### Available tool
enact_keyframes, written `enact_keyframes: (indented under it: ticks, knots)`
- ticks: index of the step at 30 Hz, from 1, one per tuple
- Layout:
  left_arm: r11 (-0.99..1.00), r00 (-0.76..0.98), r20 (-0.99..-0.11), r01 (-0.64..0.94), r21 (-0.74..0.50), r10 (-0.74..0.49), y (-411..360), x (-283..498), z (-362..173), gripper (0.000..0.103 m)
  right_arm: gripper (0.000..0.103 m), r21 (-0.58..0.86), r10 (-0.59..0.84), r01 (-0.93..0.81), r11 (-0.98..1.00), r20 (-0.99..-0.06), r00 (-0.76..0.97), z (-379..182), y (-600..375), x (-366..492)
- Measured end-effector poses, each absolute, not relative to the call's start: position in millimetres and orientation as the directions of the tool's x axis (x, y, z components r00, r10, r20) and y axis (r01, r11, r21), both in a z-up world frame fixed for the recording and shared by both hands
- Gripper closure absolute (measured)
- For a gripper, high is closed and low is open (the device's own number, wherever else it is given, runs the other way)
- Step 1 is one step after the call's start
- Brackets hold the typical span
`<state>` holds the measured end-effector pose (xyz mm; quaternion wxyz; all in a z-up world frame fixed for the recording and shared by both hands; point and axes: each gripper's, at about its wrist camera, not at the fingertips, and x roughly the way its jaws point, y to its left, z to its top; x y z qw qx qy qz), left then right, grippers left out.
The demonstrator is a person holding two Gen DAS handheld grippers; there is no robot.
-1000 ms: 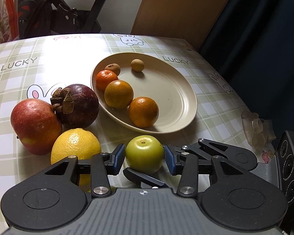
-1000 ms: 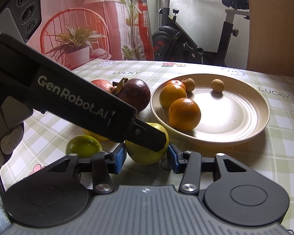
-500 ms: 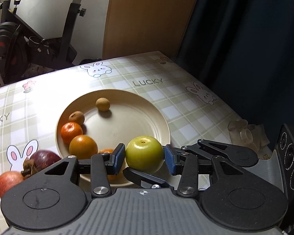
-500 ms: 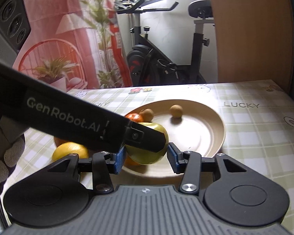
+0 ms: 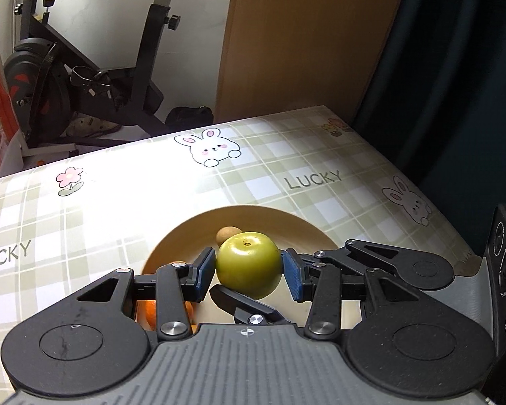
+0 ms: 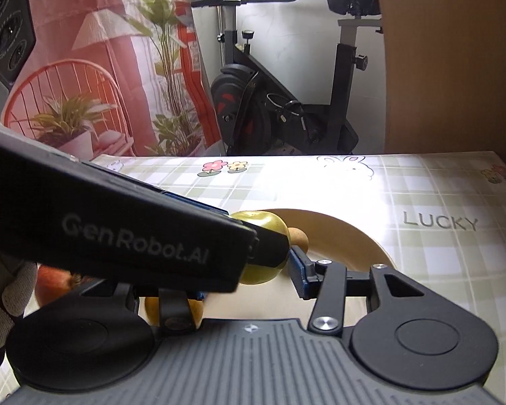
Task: Organize fruits
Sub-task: 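Carry the green apple with the left tool onto the cream plate, then open the left tool to set the green apple on the plate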
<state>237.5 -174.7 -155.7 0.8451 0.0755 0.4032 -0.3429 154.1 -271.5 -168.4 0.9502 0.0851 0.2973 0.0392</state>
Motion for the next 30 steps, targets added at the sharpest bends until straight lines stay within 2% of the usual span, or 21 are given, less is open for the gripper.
enact_keyframes:
  ticks: [9, 21, 30]
  knots:
    - [0.778, 0.435, -0.749, 0.606, -0.167, -0.499, -173, 270, -171, 0.056, 0.055, 0.195, 0.123, 0.005, 0.981, -0.635, 0.763, -178, -272, 189]
    - [0.790, 0.422, -0.752, 0.576, -0.209, -0.507, -163, 272, -175, 0.053, 0.053, 0.151, 0.088, 0.018, 0.988, -0.661, 0.745, -175, -265, 195]
    - [0.786, 0.456, -0.715, 0.580, -0.214, -0.531, -141, 255, -159, 0.052, 0.053, 0.136, 0.070, 0.025, 0.990, -0.649, 0.758, -163, -257, 178]
